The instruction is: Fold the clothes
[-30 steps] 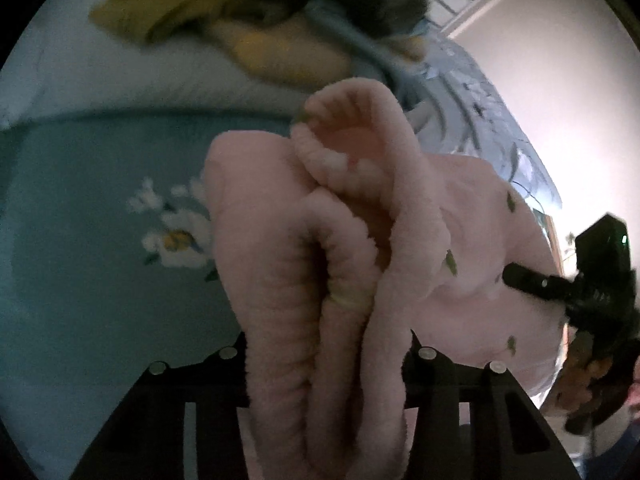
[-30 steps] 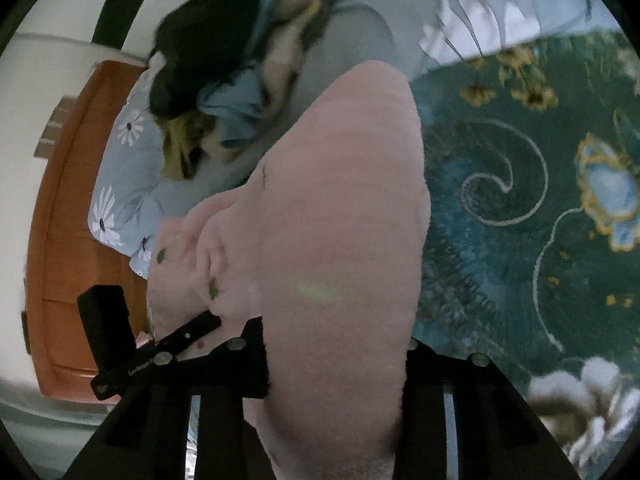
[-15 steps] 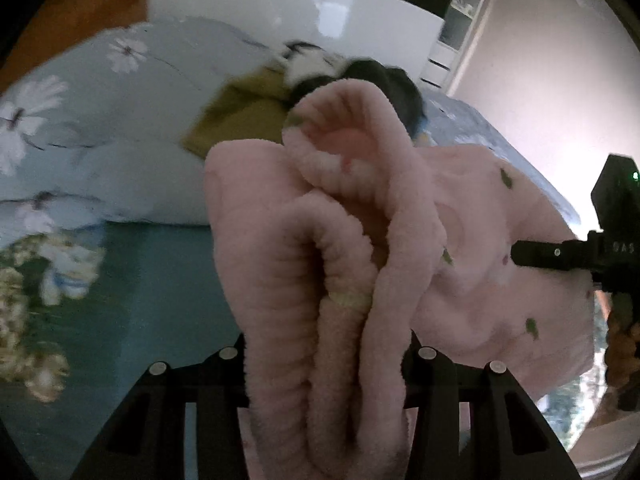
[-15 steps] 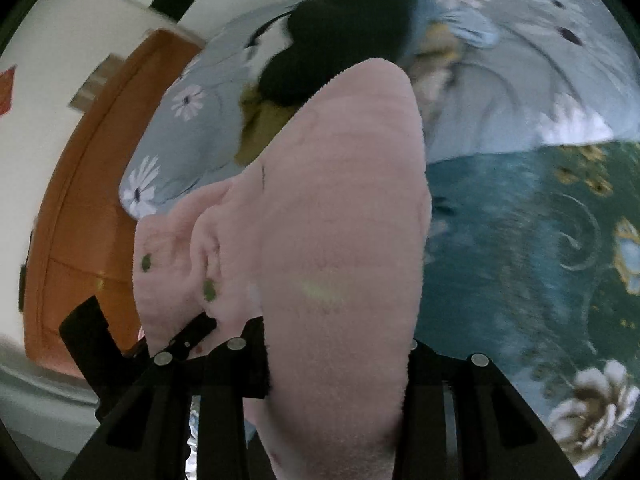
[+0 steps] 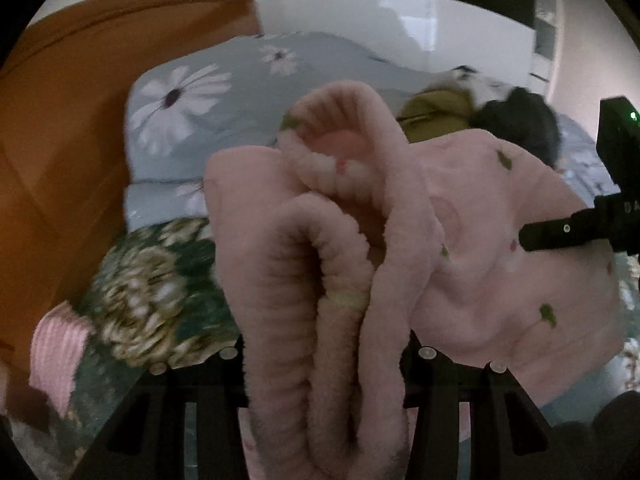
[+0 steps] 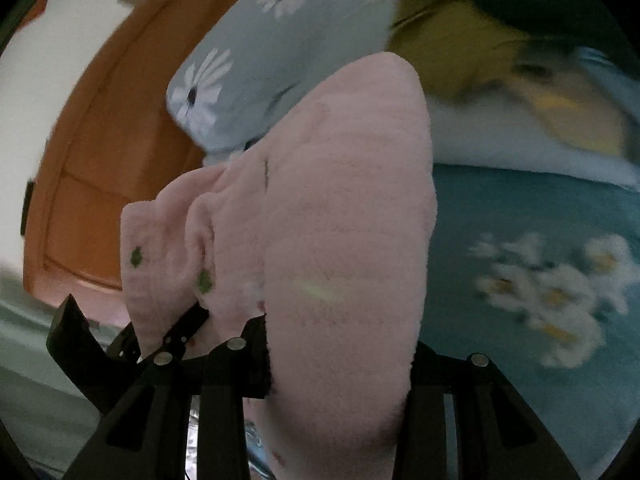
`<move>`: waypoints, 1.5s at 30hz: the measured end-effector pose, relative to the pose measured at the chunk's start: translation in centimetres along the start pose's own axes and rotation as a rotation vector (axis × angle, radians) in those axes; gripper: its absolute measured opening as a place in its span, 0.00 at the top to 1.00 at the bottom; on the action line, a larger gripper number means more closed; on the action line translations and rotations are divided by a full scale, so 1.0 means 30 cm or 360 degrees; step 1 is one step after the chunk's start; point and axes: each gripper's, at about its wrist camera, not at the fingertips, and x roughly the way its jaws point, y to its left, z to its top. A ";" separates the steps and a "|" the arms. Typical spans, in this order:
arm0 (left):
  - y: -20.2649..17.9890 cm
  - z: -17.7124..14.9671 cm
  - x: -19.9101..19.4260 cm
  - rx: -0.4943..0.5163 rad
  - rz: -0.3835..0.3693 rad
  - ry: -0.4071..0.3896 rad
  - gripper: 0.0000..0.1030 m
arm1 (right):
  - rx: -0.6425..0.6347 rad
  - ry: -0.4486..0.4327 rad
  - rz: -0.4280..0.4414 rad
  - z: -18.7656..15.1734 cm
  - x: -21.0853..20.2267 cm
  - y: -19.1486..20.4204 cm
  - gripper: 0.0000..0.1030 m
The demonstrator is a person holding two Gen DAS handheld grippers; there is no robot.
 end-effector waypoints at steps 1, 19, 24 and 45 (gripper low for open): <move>0.038 -0.008 0.027 -0.0014 0.0006 0.0021 0.53 | -0.0024 0.0033 0.0007 0.013 0.051 0.030 0.64; 0.852 0.043 0.373 -0.0194 -0.0260 0.0386 0.53 | -0.0092 0.0264 0.0168 0.084 0.749 0.427 0.64; 0.896 0.101 0.466 -0.0105 -0.0277 0.0441 0.53 | 0.0030 0.0232 0.0207 0.079 0.832 0.422 0.64; 1.074 -0.061 0.431 -0.0462 -0.0247 0.0472 0.20 | -0.0057 0.0316 -0.0003 -0.010 0.796 0.243 0.51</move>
